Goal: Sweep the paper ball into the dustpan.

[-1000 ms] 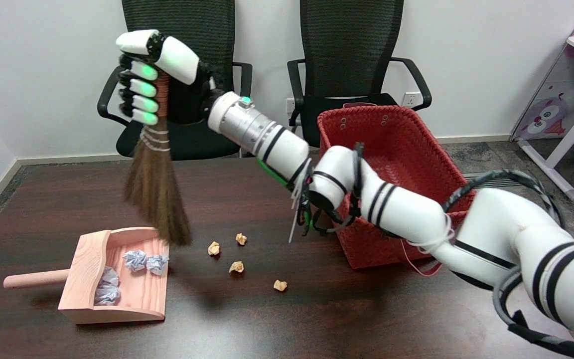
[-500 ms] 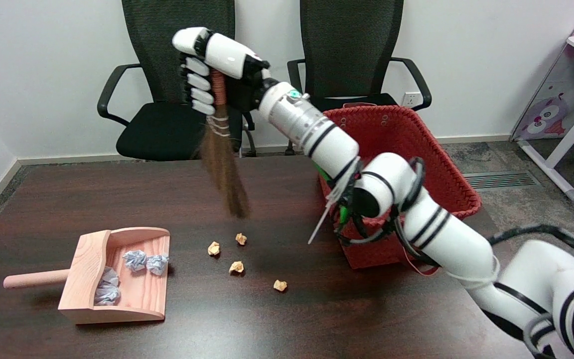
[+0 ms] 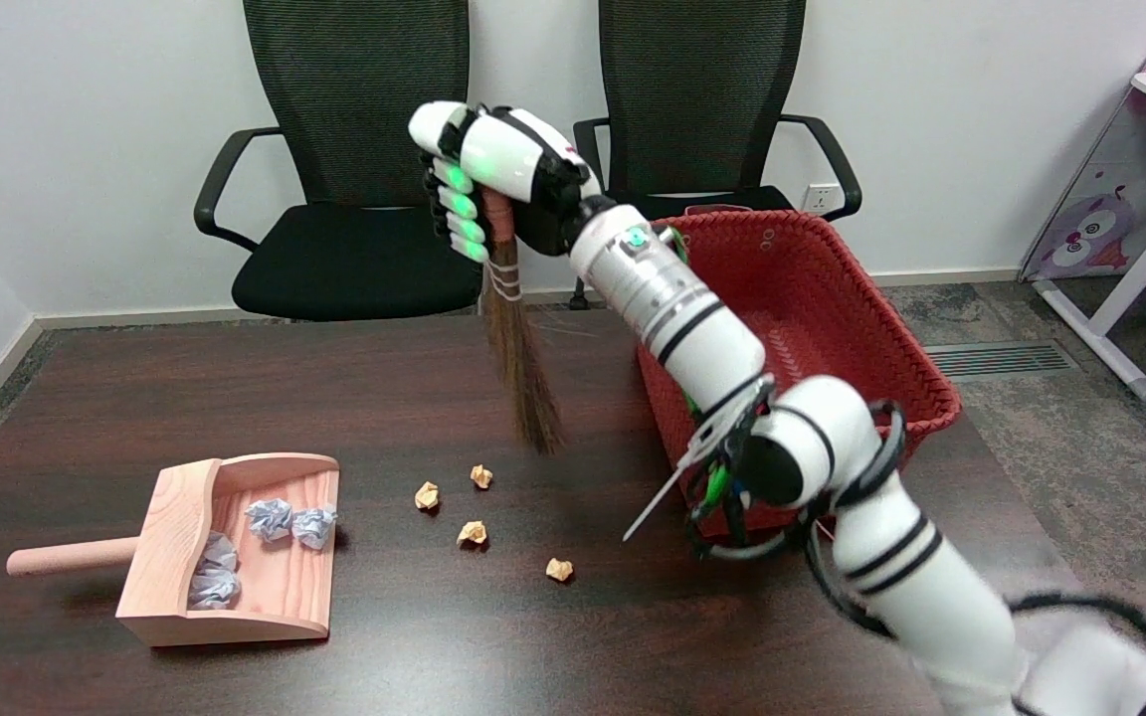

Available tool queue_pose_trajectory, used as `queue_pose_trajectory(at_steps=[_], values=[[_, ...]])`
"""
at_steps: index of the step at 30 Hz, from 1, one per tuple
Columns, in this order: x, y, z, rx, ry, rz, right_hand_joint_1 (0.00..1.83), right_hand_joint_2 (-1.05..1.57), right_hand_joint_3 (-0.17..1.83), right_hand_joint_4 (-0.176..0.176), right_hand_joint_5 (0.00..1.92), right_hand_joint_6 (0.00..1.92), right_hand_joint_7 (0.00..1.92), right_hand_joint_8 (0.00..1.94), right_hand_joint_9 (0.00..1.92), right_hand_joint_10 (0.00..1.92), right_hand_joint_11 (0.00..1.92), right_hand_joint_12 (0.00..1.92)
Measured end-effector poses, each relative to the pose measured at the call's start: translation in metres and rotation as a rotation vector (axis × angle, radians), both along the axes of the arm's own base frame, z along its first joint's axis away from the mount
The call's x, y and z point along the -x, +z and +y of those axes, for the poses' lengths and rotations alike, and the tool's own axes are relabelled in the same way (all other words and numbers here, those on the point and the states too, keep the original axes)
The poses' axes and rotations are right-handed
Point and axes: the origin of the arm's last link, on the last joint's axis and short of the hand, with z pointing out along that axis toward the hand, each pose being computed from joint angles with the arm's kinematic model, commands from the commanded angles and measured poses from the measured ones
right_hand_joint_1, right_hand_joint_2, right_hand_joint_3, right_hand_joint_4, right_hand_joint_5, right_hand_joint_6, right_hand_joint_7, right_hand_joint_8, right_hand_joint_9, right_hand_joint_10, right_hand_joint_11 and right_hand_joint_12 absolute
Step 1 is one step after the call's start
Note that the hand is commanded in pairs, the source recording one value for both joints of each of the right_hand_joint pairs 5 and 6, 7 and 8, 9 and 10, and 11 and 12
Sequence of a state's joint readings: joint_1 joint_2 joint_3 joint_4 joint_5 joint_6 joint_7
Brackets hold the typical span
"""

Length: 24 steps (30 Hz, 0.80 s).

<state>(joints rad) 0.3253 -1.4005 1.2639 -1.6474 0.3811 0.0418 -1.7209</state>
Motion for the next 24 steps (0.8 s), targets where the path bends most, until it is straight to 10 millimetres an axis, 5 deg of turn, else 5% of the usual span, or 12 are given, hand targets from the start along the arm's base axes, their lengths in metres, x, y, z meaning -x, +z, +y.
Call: queue_pose_trajectory(at_steps=[24], values=[[0.037,-0.027,0.066,0.247,0.002,0.137,0.52,1.13,0.97,0.025,1.92,1.92,1.92,1.92,1.92,1.92,1.92,1.92]])
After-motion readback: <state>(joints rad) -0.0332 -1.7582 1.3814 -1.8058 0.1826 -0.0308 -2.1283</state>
